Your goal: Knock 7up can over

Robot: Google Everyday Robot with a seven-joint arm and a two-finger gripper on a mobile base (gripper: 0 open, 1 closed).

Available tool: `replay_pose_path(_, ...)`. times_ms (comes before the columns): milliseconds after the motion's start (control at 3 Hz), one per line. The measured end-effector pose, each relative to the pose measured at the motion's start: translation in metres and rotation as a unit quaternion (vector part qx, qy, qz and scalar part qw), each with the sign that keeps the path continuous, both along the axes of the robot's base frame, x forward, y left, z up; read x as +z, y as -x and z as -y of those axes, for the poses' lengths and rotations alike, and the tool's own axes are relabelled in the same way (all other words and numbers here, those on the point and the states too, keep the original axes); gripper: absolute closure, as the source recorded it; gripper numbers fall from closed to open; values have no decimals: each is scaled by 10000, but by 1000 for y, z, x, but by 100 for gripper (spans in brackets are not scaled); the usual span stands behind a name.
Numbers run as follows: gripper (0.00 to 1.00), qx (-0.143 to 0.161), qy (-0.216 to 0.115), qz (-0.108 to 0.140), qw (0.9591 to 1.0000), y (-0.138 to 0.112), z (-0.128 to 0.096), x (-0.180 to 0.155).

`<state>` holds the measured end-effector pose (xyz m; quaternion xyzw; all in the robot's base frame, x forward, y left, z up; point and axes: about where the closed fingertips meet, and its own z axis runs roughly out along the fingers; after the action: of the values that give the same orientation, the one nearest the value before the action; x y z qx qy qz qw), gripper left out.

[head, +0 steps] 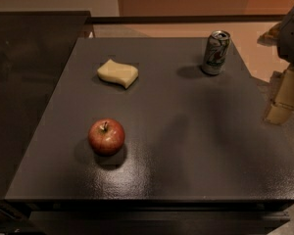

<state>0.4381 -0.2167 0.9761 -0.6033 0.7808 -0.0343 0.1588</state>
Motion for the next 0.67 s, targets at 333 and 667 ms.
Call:
replay_pose_path(333, 0, 0, 0, 4, 10000, 0, 0, 0)
replay_pose_path(667, 0, -21, -127, 53, 9999, -15, 5, -7)
